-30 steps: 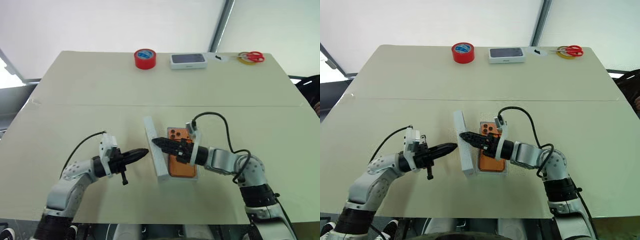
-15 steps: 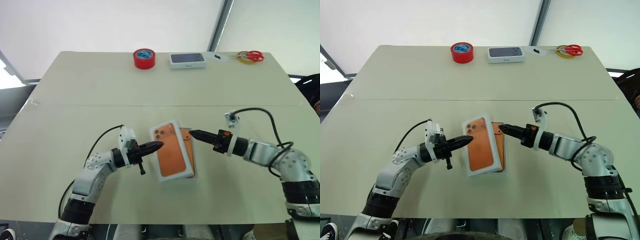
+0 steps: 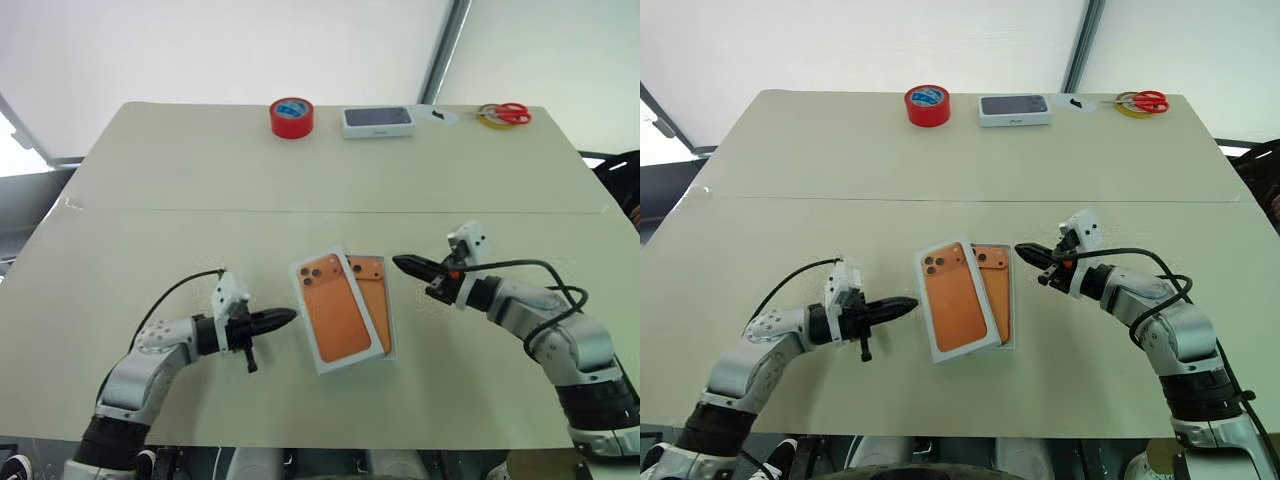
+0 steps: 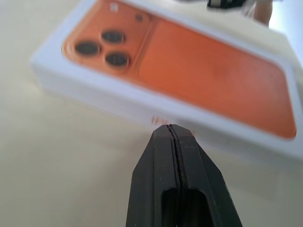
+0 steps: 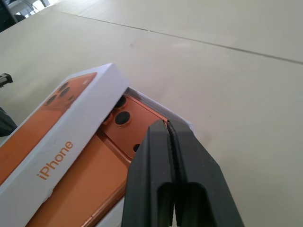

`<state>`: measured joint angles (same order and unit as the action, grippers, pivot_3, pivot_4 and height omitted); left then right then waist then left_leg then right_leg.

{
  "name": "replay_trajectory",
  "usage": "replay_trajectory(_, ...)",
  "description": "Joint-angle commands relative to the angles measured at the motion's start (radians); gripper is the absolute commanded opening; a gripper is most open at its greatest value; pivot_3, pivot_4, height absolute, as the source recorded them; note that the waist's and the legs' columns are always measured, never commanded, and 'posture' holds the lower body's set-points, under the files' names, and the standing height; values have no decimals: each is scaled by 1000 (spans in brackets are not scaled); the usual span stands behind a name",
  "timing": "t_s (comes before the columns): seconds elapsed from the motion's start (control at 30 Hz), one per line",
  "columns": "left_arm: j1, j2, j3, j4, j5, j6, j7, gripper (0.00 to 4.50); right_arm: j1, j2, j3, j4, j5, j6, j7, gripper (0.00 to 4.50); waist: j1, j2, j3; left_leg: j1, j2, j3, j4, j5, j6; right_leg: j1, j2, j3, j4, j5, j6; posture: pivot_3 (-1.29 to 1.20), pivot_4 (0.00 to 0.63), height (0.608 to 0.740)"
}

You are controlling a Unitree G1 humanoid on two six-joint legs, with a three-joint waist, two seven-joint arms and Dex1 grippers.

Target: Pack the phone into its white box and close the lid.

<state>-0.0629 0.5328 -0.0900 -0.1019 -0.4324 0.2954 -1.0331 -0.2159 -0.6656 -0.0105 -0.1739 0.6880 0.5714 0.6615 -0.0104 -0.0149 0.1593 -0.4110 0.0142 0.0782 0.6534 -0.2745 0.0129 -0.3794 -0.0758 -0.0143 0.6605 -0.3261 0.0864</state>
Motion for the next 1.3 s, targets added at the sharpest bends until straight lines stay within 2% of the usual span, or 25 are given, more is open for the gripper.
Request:
replay_trajectory(0.03,-10,-33,-17,28,12,-10,14,0,30,1,1,-75,-23,-27,57,16,1,1,0,1,0,0,0,0,0,1,0,0,0,0,0,0,150,730)
replay_trajectory(0.23,-64,-104,-52,92,64,-79,36,0,40,-9,32,-108,-95,-38,102,16,4,2,-1,3,-1,0,0,0,0,3,-2,0,-1,0,0,0,150,730)
replay_trajectory(0.47,-152,-206,-77,92,66,-60,81,0,55,2,16,-95,-122,-36,128,16,2,2,-1,3,-1,-1,0,0,0,4,-2,-1,-2,0,0,0,150,730)
replay_trajectory(1.0,-211,-254,-99,127,96,-24,115,0,37,26,-4,-16,-232,-66,109,16,-1,2,-1,3,-1,-1,2,-1,1,5,-1,-2,-2,0,0,0,150,730)
replay_trajectory(1.3,-201,-231,-67,144,105,-29,135,0,16,49,15,6,-311,-80,82,16,-1,2,-1,3,-1,-1,3,-1,1,5,-1,-2,-1,0,0,0,150,730)
